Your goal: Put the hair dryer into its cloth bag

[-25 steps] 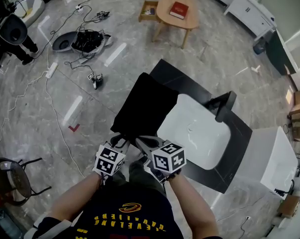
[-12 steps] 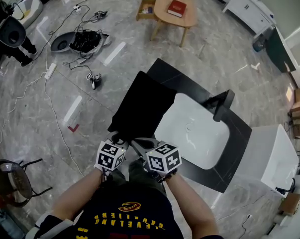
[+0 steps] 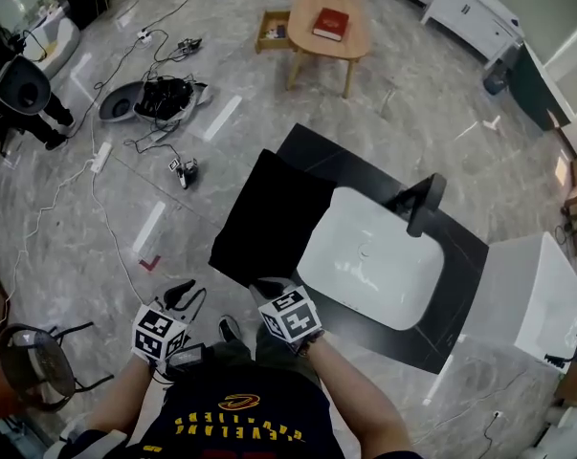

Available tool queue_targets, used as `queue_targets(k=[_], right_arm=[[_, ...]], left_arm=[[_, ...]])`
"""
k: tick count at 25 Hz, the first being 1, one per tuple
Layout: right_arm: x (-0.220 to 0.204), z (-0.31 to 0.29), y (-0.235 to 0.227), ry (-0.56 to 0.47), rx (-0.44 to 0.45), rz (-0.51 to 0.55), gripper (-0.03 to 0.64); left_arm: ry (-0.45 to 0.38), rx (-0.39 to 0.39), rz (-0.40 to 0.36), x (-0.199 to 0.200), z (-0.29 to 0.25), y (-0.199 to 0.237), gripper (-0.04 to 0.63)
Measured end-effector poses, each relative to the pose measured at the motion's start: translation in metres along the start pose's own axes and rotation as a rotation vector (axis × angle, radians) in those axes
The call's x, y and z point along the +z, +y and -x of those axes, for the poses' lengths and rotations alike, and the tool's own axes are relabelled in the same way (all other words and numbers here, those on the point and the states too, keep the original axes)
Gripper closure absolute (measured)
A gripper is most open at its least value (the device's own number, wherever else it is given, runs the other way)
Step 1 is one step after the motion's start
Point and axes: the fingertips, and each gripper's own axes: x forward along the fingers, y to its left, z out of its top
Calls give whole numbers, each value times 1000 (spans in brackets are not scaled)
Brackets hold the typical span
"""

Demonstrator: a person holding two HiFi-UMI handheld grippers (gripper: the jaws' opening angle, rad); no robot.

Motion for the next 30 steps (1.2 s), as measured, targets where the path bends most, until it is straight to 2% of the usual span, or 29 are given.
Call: queue_targets(k=[4, 7, 10, 12, 16, 21, 25, 28, 30], right_arm=[[-2, 3, 0, -38, -52, 7, 567], [9, 26, -2, -114, -160, -8, 565], [30, 69, -2, -261, -300, -62, 565], [39, 96, 4, -351, -365, -110, 566], [43, 126, 39, -442, -415, -139, 566], [44, 143, 75, -519, -463, -142, 566], [42, 143, 109, -575, -449, -150, 568], [47, 150, 127, -608, -461, -116, 568], [51, 157, 134, -618, -477, -81, 575]], left_arm=[[-156, 88, -23, 41, 32, 11, 489], [-277, 97, -59, 73, 50, 3, 489], [-345, 80, -183, 94, 62, -11, 491], [-358, 64, -244, 94, 63, -13, 491], [-329, 41, -180, 67, 63, 9, 491], [-334, 60, -88, 60, 65, 38, 491], [-367, -17, 1, 58, 75, 19, 491], [-424, -106, -29, 65, 90, -22, 491], [-460, -146, -94, 72, 102, -46, 491]])
